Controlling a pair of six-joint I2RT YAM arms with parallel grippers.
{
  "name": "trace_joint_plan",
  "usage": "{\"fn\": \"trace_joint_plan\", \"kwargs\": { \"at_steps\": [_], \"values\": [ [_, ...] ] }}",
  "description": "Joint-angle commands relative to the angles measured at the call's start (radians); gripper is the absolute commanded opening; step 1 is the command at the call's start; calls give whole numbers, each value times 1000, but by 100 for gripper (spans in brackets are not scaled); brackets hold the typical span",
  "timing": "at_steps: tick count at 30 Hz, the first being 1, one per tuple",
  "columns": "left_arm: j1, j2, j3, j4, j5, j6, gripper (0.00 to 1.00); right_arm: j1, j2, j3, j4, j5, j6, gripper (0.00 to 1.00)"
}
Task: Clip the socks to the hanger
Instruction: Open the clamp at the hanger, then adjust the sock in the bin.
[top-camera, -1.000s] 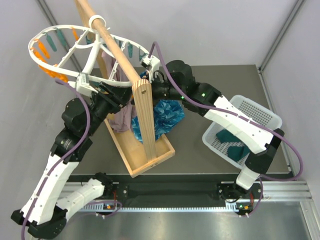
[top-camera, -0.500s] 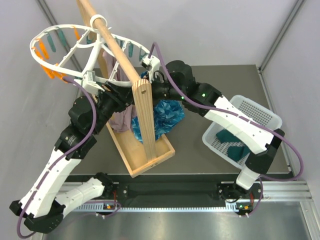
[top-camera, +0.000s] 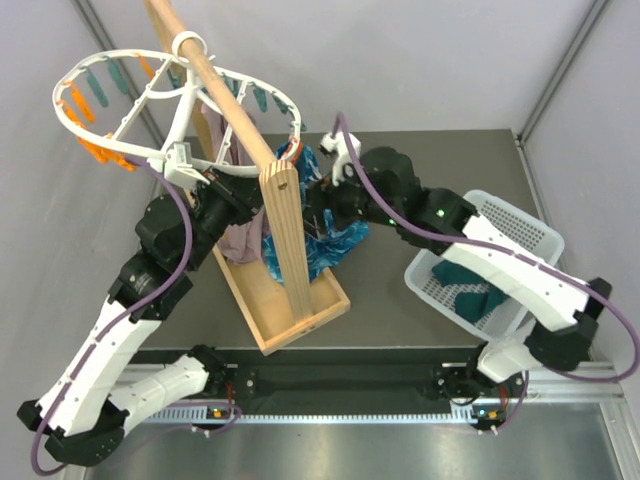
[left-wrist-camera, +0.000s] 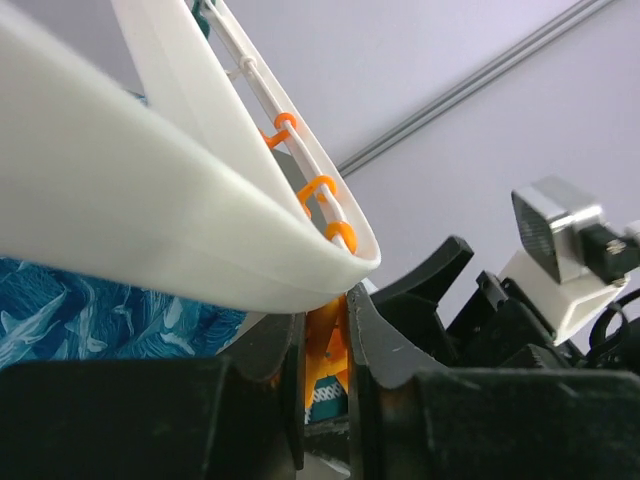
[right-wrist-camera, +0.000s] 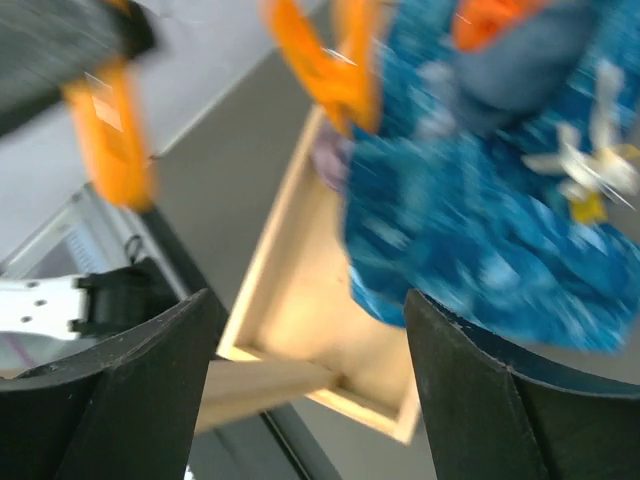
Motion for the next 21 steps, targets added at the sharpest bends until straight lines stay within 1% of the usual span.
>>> {"fn": "trace_joint_plan", "kwargs": {
  "at_steps": [1,2,4,5,7,8,9,11,12,14,15,17,21],
  "values": [
    [-5,-21,-13,31,-20,3,0,-27,-145,-113,-46,218,33,75],
    [-5,-21,-13,32,-21,6,0,-38,-195,-136,-80,243,37,76],
    [-4,-25,-19,32,-21,11,0,-68,-243,-193,-118,310,48,76],
    [-4,-27,-19,32,-23,13,0,-82,-285,-205,-169,332,54,76],
    [-5,-35,-22,30,-27,19,0,-149,-319,-240,-233,390,86,76],
    [-5,-39,-25,31,-27,19,0,-188,-344,-254,-300,402,100,77],
    [-5,-47,-28,31,-30,20,0,-305,-358,-271,-335,402,111,78],
    [-5,-52,-32,30,-35,22,0,-448,-391,-352,-379,401,106,78],
    [-5,-56,-36,31,-35,22,0,-572,-398,-383,-379,407,97,78],
    [-5,-55,-38,31,-26,22,0,-681,-412,-476,-349,396,91,79],
    [-5,-58,-41,29,-23,20,0,-773,-411,-506,-335,340,93,80],
    [-5,-61,-47,29,-17,13,0,-855,-385,-578,-286,289,122,82],
    [-5,-85,-70,29,-14,-1,0,-884,-287,-642,-209,312,204,82]
  ]
}}
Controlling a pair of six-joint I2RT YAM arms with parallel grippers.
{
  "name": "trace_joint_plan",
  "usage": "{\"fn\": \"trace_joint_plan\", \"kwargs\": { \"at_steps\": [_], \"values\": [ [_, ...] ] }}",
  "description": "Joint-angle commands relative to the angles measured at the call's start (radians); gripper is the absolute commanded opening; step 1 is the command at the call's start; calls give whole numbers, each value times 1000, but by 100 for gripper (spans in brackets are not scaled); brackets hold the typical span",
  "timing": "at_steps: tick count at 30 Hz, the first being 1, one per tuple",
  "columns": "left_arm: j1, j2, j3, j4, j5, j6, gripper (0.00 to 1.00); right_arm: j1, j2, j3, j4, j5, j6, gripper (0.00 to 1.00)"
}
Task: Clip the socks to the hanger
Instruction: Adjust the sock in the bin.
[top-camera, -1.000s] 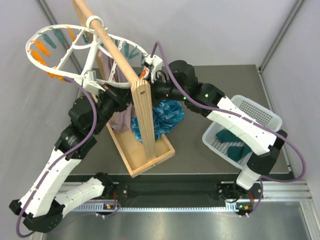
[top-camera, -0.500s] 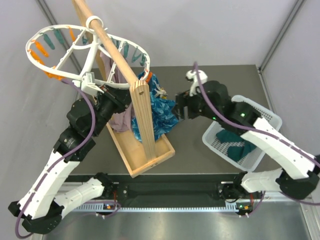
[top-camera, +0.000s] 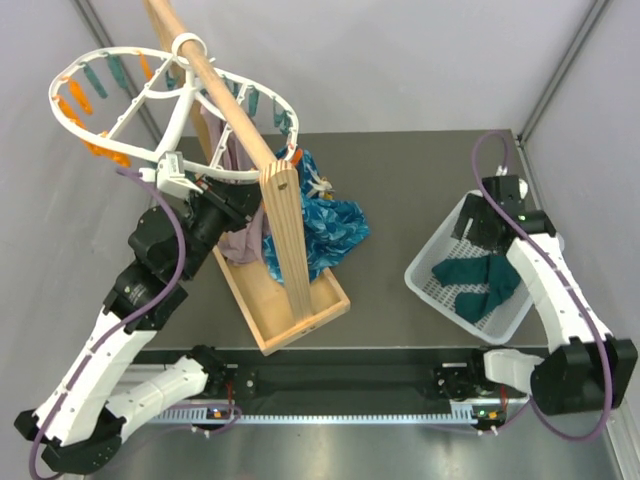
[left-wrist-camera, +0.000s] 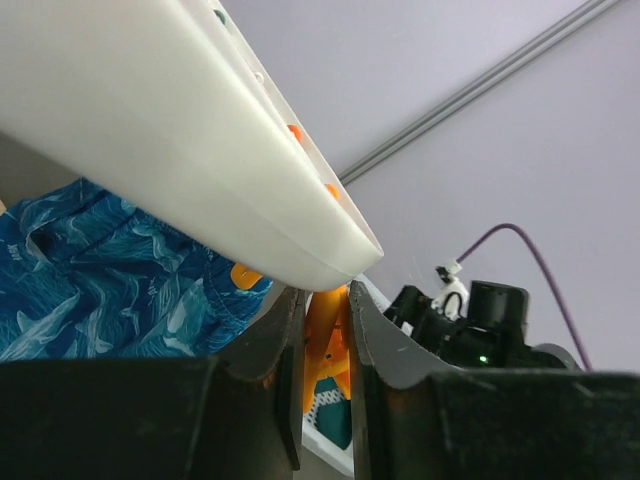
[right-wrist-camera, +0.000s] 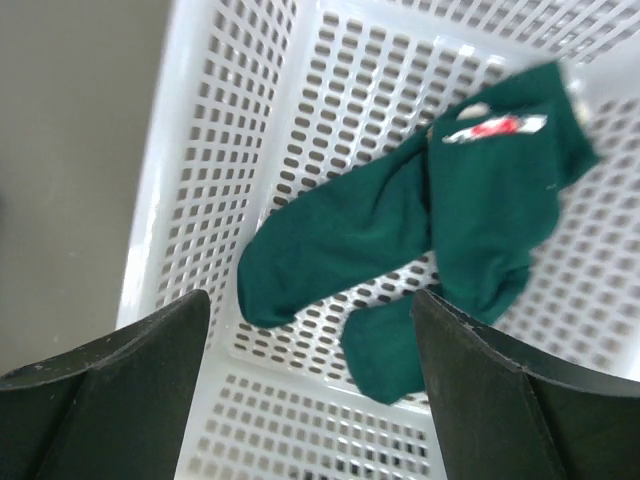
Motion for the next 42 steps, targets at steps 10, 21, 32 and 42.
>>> {"fn": "trace_joint_plan", "kwargs": {
  "at_steps": [10,21,32,42],
  "values": [
    [-4,-53,-13,-15,-12,-7,0,-21,205,-187,244,82,402,71],
    [-2,-45,-19,-13,-23,0,0,-22,308,-224,289,144,483,60],
    [-4,-44,-17,-15,-29,6,0,-70,359,-198,298,58,422,8],
    [-4,-52,-33,-16,-32,13,0,-4,172,1,91,256,94,0]
  ]
}}
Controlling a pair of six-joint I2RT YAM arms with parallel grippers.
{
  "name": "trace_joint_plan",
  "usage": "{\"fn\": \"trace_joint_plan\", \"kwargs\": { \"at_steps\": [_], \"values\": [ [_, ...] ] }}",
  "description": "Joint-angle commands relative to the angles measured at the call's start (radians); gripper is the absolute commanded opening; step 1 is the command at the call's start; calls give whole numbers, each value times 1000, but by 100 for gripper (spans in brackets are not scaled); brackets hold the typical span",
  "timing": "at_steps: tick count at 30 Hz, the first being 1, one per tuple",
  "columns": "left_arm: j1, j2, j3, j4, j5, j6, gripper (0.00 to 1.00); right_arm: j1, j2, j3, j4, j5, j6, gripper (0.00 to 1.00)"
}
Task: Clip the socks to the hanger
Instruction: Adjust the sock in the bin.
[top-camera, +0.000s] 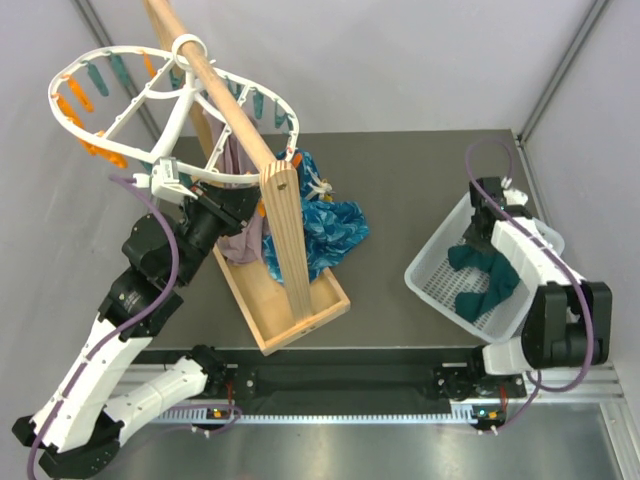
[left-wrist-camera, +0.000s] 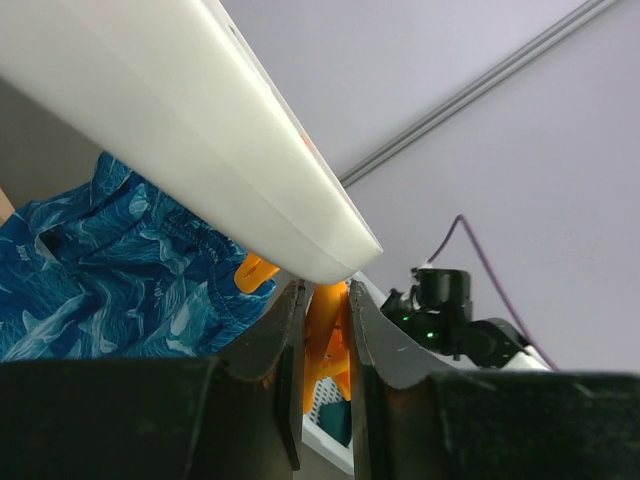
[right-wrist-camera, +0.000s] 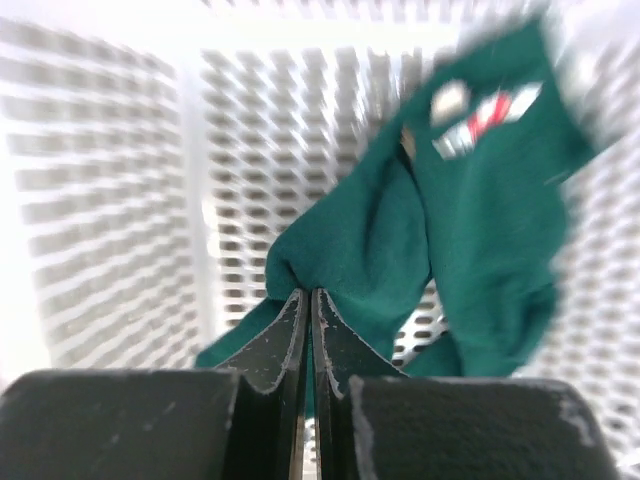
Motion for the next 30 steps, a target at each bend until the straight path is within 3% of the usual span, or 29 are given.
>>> {"fn": "trace_joint_plan", "kwargs": {
  "at_steps": [1,8,12,15,18,20,22,26,30],
  "values": [
    [-3,-16,-14,-4,-21,3,0,49,-118,114,-98,121,-169,0],
    [-3,-22,-23,4,-31,7,0,196,-181,18,-143,225,-197,0],
    [-3,-18,-23,4,-24,7,0,241,-180,-45,-144,205,-174,1],
    [-1,-18,-25,4,-25,7,0,275,-169,-13,-169,150,-162,7],
    [-1,-21,-23,4,-24,7,0,274,-194,-16,-134,59,-175,23],
    [-3,-22,-23,4,-24,7,0,257,-214,-24,-111,58,-186,42],
    [-3,-25,-23,1,-25,9,0,215,-203,-16,-92,40,-211,50],
    [-3,-34,-25,-4,-28,12,0,52,-171,4,-39,-64,-250,46],
    [-3,-30,-15,-2,-30,17,0,-12,-122,19,38,-146,-264,45]
  ]
}}
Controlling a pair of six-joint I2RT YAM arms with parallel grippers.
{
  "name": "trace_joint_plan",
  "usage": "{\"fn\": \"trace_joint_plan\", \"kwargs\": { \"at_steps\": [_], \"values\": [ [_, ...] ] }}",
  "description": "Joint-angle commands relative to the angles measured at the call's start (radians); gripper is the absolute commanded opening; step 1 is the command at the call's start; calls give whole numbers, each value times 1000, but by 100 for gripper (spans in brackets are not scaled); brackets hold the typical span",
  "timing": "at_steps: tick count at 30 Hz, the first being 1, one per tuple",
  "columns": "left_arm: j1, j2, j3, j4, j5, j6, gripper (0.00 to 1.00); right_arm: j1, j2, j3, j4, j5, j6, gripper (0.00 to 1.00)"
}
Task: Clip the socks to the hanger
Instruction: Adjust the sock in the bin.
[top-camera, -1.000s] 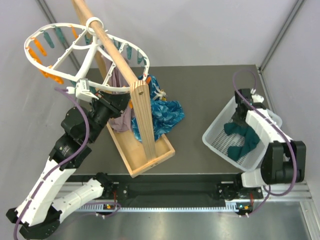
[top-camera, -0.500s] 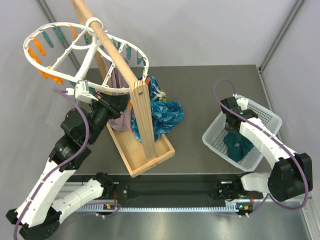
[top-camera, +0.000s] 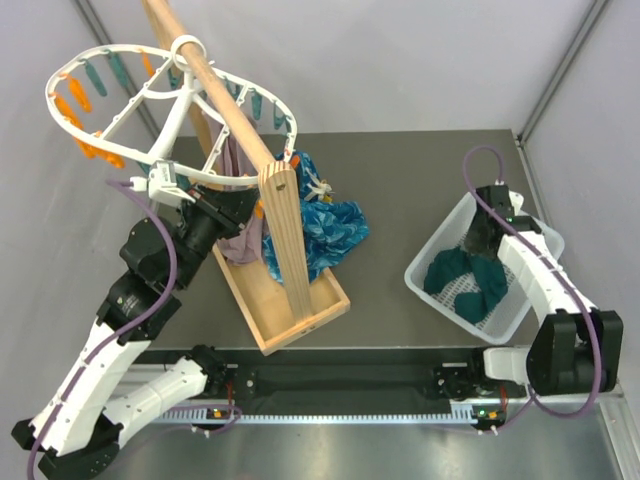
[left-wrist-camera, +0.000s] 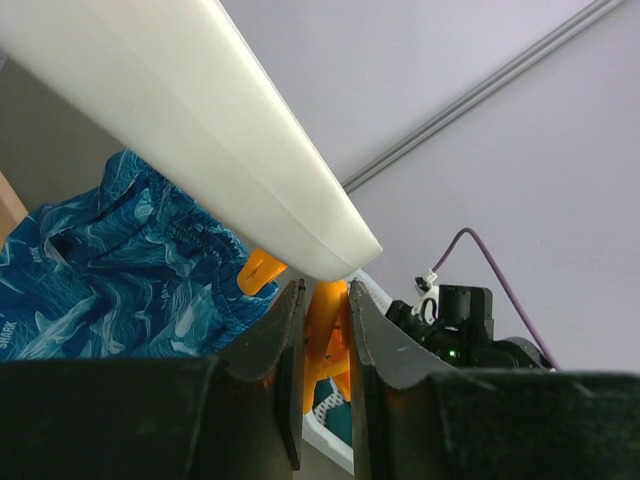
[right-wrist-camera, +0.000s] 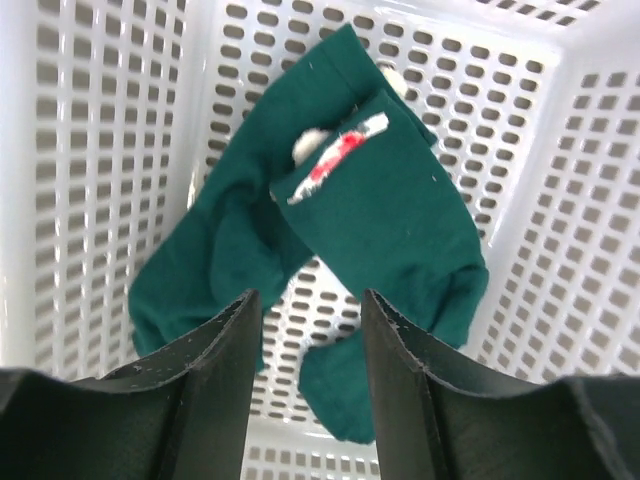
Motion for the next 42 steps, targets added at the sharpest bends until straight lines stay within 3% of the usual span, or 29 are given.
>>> {"fn": "trace_joint_plan", "kwargs": {
  "at_steps": [1,7,21,26,33,37,42],
  "values": [
    [-3,-9,2,-2,-18,2,0,-38,76,63,90,-86,-25,44],
    [-3,-5,-5,-2,-9,-2,0,-101,199,26,142,-72,-12,43],
    [-3,2,-7,-2,-5,-5,0,-119,225,-40,228,-11,-13,40],
    [-3,4,-16,7,-1,-11,0,-127,190,-60,266,-51,-12,30],
    [-1,2,-14,7,-6,-11,0,-128,179,-57,279,-68,-25,25],
    [-3,5,-14,7,-6,-13,0,-130,185,-51,277,-75,-28,0],
    [-3,4,-11,7,-6,-10,0,-128,71,-11,211,-123,-42,0]
  ]
}}
